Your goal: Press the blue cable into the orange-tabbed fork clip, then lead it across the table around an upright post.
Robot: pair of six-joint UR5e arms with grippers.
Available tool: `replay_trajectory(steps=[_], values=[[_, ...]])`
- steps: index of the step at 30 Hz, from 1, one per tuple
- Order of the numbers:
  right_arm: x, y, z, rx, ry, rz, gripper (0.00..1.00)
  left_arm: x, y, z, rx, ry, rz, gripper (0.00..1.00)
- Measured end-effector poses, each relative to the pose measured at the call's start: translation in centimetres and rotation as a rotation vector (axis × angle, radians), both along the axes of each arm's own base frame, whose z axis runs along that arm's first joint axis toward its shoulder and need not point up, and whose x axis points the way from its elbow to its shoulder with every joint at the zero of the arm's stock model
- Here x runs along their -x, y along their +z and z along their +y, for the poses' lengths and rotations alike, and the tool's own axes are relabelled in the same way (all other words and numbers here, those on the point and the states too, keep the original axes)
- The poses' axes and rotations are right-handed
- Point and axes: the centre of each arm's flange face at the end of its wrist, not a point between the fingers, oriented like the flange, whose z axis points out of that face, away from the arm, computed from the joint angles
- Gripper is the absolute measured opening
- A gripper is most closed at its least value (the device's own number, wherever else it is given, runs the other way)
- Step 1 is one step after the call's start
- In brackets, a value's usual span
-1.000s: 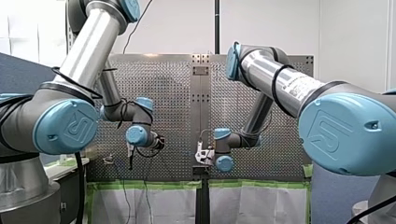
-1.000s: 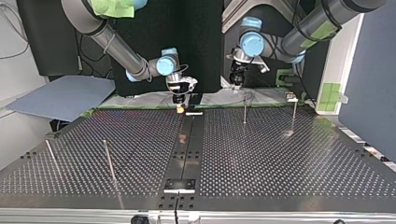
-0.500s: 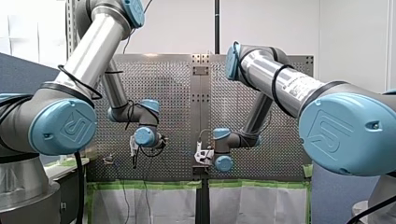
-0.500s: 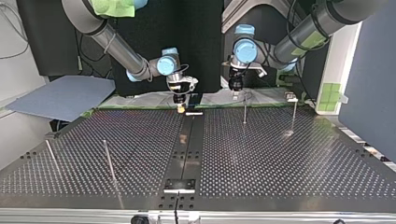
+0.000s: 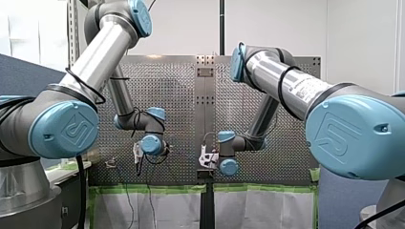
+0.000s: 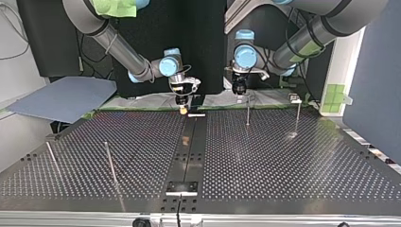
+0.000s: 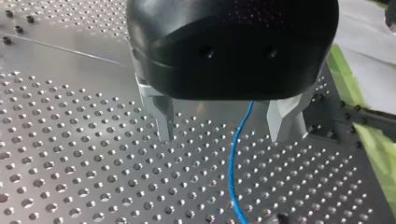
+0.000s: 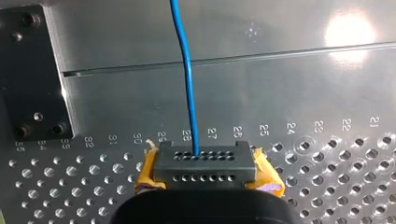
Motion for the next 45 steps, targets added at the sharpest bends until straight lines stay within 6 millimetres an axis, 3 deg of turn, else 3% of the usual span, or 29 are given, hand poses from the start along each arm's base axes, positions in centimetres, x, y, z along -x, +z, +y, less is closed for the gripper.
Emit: replay_trajectory(steps=[18, 31, 38, 45], values=[[-0.4, 0.3, 0.0, 0.000, 0.006, 0.002, 0.00, -1.3, 0.7, -0.1, -0.027, 0.039, -0.024, 1.00], [-0.6, 0.5, -0.2, -0.001, 0.008, 0.003, 0.00, -3.7, -2.1, -2.0, -0.015, 0.045, 0.024, 1.00], [-0.4, 0.5, -0.4, -0.005, 0.004, 0.007, 0.00, -5.9, -1.1, -2.1, -0.033, 0.100, -0.002, 1.00], [-0.7, 0.7, -0.3, -0.002, 0.009, 0.005, 0.00, -6.2, -0.8, -2.3, -0.059, 0.097, 0.000, 1.00]])
